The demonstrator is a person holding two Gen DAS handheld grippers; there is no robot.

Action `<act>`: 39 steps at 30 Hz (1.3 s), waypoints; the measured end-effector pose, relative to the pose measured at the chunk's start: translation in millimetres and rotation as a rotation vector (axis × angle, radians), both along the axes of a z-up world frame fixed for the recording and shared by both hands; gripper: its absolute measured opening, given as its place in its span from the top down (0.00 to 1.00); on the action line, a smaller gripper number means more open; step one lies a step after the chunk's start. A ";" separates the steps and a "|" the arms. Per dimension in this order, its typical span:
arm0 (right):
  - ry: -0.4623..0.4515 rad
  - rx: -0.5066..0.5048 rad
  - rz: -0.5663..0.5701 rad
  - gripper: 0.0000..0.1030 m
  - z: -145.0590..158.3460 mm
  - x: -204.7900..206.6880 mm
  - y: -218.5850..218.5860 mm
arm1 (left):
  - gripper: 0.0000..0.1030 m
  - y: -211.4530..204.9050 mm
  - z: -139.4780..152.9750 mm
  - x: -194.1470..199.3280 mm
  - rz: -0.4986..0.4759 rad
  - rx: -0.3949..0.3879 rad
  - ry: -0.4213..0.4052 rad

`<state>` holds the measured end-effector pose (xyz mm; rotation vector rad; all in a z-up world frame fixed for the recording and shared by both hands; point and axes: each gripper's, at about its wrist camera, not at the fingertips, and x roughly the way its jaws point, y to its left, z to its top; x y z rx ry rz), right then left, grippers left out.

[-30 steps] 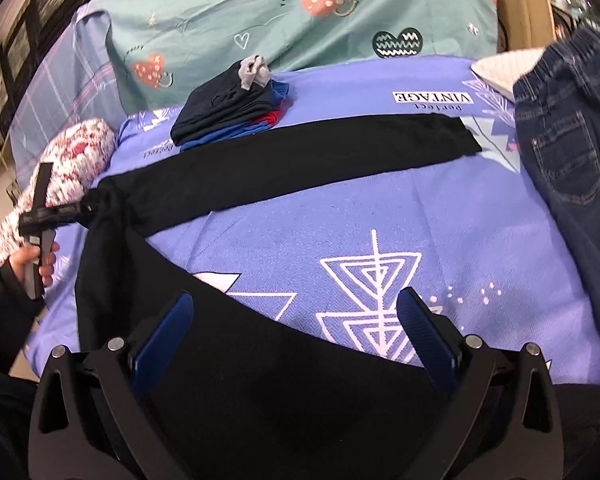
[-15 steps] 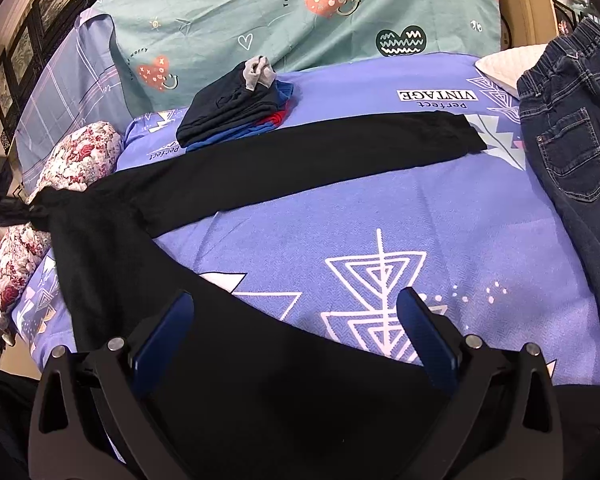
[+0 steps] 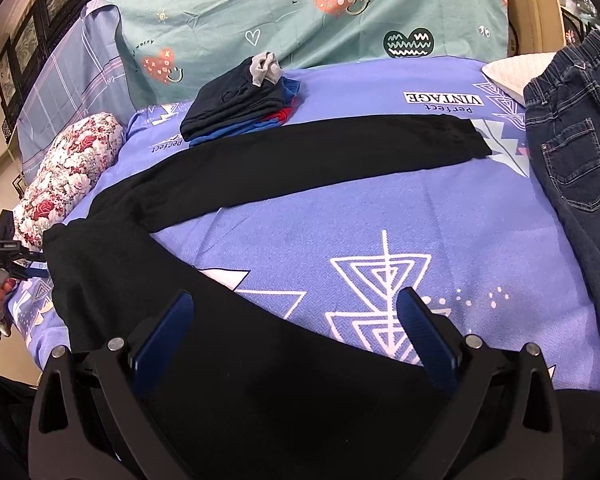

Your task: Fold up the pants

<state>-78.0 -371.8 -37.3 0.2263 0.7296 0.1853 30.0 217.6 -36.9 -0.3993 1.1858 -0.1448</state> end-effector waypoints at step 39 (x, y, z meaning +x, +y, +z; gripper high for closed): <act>-0.024 0.080 -0.014 0.01 -2.0 -5.0 -14.5 | 0.63 -75.9 45.0 100.6 -0.140 0.062 -0.121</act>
